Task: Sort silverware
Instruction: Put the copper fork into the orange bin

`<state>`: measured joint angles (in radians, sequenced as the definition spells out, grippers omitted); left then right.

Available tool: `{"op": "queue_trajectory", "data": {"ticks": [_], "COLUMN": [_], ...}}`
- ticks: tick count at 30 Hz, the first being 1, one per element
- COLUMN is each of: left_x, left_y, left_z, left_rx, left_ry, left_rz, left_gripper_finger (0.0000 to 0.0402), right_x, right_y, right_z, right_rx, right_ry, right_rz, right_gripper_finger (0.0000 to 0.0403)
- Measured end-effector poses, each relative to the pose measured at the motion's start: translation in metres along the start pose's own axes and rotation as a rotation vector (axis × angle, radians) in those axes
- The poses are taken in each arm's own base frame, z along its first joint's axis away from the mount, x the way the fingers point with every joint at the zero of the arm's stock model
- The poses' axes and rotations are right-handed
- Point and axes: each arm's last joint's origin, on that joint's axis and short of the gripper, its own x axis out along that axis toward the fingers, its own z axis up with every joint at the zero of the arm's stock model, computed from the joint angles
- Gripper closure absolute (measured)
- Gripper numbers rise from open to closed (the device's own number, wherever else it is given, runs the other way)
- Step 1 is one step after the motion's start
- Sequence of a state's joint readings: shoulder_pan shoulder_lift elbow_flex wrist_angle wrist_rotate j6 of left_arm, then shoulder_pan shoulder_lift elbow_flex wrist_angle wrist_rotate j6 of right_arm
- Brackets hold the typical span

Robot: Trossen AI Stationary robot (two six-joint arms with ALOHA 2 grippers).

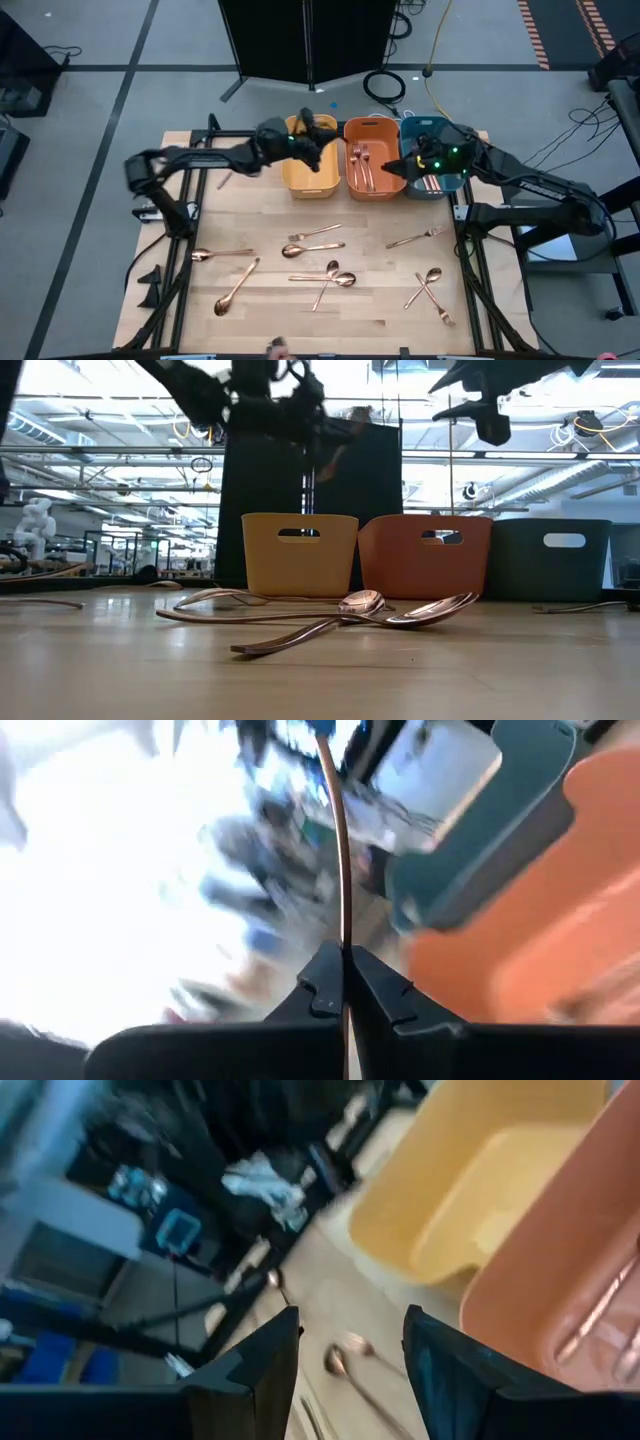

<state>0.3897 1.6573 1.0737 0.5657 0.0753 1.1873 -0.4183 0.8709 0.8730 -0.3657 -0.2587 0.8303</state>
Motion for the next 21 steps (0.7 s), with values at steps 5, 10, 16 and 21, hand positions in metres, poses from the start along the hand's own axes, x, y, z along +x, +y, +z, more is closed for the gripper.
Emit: {"op": "queue_trajectory", "data": {"ticks": [5, 10, 16, 21], "left_x": [0.039, 0.070, 0.084, 0.084], "left_y": [-0.039, -0.071, -0.080, -0.082], "left_z": [-0.013, -0.019, -0.011, -0.012], "left_rx": [0.324, 0.540, 0.605, 0.636], "left_ry": [-0.061, -0.076, -0.115, -0.184], "left_rz": [0.023, -0.002, 0.034, 0.020], "left_gripper_finger": [0.0402, 0.0402, 0.0402, 0.0401], "right_x": [-0.011, -0.020, -0.024, -0.024], "right_y": [0.000, 0.001, 0.000, 0.001], "right_z": [0.008, 0.011, 0.012, 0.012], "right_rx": [0.025, 0.037, 0.068, 0.070], "right_ry": [-0.079, -0.126, -0.139, -0.138], "right_rz": [0.018, 0.032, 0.038, 0.041], "right_gripper_finger": [0.0234, 0.0234, 0.0234, 0.0234]}}
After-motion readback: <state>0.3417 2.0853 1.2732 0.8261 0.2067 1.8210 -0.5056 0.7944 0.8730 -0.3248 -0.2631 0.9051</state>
